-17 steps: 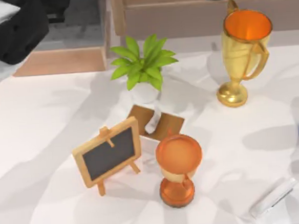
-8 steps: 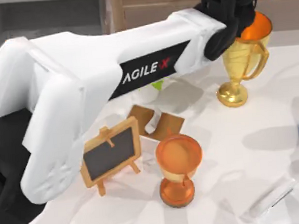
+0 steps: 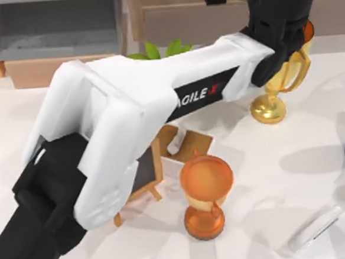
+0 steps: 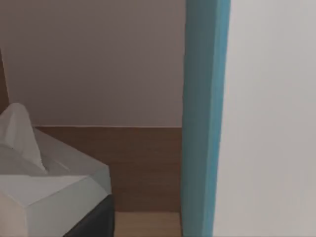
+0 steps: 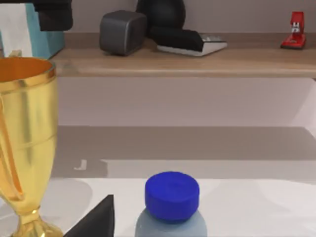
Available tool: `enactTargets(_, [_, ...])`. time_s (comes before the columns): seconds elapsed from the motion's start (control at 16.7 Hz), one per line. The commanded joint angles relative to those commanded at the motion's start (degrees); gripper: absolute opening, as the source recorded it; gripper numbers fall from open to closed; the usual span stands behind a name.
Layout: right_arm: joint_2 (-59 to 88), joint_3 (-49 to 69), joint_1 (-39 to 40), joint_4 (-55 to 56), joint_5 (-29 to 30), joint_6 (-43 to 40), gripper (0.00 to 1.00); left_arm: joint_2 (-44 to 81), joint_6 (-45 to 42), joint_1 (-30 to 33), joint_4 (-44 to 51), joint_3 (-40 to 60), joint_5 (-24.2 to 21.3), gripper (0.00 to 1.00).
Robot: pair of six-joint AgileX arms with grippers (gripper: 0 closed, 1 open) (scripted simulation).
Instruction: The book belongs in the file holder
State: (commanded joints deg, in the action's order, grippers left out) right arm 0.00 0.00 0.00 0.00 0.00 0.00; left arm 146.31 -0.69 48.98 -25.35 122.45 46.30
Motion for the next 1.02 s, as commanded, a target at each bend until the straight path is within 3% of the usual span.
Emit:
enactTargets(0.9, [0.0, 0.0, 0.0, 0.0, 0.0, 0.0, 1.0, 4.65, 0.14, -1.44, 4.38, 8.91, -1.47, 1.0])
enactTargets(1.02, [0.0, 0.0, 0.0, 0.0, 0.0, 0.0, 1.0, 4.65, 0.14, -1.44, 4.38, 8.91, -1.47, 0.85])
